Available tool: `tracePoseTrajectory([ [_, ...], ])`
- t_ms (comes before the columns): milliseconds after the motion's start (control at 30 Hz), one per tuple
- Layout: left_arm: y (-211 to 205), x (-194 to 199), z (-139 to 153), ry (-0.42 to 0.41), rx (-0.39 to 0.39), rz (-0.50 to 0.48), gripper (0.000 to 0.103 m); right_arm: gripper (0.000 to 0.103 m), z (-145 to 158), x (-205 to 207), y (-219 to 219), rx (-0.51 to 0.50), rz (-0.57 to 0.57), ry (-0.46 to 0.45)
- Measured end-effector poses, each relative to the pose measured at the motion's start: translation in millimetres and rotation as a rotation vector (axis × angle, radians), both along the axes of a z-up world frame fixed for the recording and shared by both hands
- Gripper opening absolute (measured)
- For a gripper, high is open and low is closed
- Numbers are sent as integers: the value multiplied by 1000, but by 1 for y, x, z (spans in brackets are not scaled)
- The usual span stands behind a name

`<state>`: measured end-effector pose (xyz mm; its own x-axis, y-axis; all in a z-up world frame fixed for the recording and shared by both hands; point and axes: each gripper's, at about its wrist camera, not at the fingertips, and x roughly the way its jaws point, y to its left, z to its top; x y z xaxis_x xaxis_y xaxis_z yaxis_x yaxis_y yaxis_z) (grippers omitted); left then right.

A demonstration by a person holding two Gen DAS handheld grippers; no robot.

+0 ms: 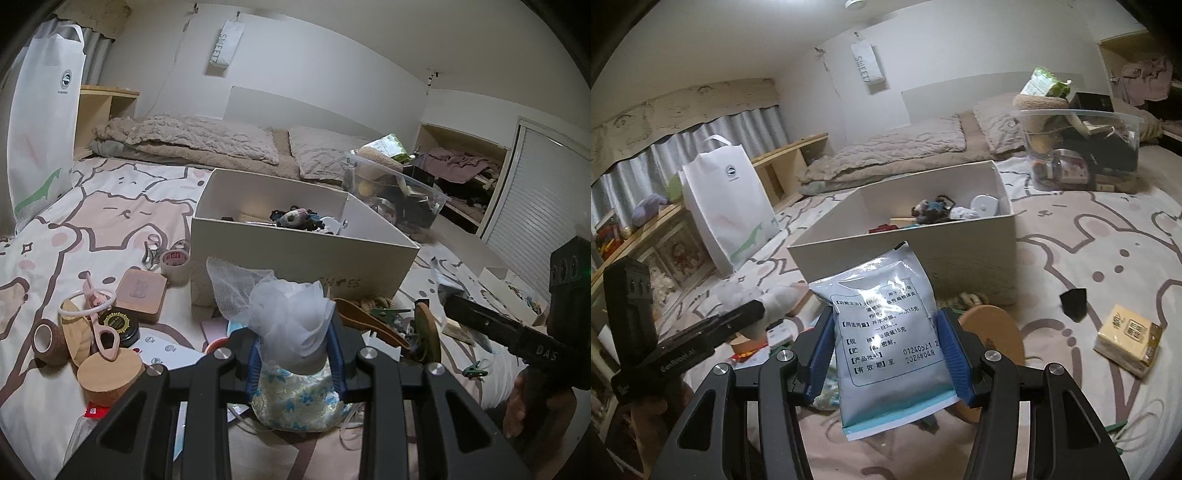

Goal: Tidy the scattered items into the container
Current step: 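Lift the mesh puff with the left gripper while the right carries the packet over the box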

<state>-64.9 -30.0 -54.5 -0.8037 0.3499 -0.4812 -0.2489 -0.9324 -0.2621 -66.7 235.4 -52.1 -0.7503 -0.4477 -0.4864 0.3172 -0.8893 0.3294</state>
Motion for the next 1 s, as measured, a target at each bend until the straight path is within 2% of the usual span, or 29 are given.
tracePoseTrajectory([
  [267,2,-3,2,6,-3,2,30,56,3,1,-12,-3,38,3],
  [433,0,-2,14,36,-10,3,30,56,8,-1,-14,4,39,9],
  [1000,-2,-12,63,138,-23,5,30,56,53,-14,-4,8,0,133],
])
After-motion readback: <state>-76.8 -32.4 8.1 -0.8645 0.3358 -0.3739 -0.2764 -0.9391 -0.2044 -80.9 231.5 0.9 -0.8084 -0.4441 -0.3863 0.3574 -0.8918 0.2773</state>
